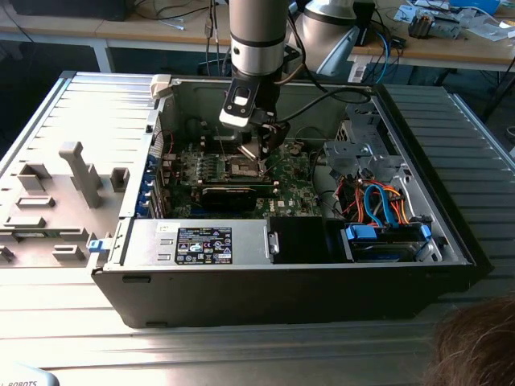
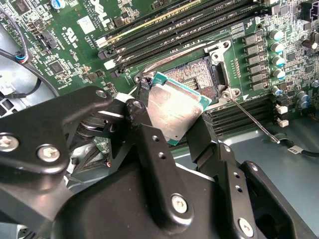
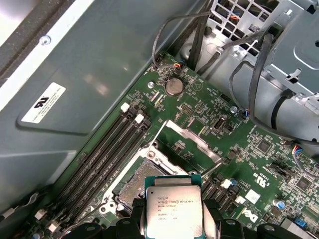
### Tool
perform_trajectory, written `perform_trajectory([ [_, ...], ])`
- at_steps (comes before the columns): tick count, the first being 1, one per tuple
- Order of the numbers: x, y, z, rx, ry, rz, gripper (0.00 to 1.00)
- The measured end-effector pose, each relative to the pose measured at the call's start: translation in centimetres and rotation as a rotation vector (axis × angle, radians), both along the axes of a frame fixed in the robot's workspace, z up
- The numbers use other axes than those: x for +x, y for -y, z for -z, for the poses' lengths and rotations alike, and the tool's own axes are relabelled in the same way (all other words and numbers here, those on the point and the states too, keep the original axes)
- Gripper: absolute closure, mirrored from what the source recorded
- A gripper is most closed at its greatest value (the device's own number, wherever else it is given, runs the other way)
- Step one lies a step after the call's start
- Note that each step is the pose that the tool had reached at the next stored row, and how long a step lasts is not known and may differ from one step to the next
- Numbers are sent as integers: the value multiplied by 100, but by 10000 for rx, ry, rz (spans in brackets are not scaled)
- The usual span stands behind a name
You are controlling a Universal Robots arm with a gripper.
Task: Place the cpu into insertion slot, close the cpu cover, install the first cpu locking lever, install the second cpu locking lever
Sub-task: 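Place the cpu into insertion slot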
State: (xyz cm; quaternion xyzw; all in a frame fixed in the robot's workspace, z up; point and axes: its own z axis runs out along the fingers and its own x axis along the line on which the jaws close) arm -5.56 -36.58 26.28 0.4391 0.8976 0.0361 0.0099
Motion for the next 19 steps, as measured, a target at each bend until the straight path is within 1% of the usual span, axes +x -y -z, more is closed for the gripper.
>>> perform_trajectory([
  [19, 0, 0, 14, 0, 0, 396, 45],
])
